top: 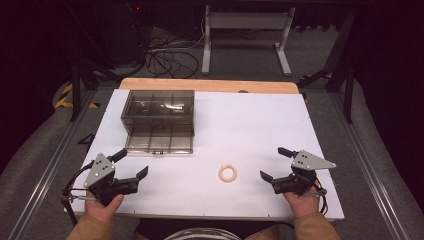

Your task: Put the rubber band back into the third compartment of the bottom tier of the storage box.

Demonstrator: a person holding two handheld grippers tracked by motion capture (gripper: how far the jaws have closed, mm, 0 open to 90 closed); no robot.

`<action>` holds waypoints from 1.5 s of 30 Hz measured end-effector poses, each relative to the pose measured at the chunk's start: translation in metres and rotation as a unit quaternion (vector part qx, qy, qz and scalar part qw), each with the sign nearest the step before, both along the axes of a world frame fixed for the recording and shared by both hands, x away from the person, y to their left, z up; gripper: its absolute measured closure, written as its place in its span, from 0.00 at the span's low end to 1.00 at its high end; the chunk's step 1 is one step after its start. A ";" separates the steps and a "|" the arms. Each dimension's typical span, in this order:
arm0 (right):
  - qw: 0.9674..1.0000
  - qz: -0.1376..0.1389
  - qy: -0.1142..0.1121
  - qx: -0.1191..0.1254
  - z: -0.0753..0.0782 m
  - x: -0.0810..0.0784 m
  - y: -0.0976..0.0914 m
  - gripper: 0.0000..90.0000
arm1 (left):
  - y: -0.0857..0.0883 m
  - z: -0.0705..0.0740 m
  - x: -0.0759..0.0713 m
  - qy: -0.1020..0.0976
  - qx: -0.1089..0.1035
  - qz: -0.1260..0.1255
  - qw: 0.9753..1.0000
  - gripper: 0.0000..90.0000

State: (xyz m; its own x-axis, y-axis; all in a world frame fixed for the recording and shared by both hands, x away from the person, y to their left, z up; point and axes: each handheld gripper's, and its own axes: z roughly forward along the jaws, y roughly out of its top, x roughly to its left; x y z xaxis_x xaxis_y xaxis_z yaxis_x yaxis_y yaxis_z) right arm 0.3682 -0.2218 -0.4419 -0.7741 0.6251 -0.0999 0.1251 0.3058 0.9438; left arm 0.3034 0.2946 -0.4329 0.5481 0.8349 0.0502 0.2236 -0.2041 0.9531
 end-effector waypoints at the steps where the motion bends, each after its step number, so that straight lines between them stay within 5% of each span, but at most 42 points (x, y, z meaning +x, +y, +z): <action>1: 1.000 0.000 0.000 0.000 0.000 0.000 0.000 0.00 | -0.001 0.001 0.001 0.002 -0.002 -0.003 1.000 0.13; 20: 1.000 0.005 0.005 0.003 -0.001 0.001 0.000 0.00 | -0.041 0.011 0.019 0.017 0.013 -0.056 0.998 0.13; 45: 1.000 0.009 0.009 0.003 -0.002 0.002 0.000 0.00 | -0.095 0.017 0.038 0.033 0.023 -0.116 0.992 0.13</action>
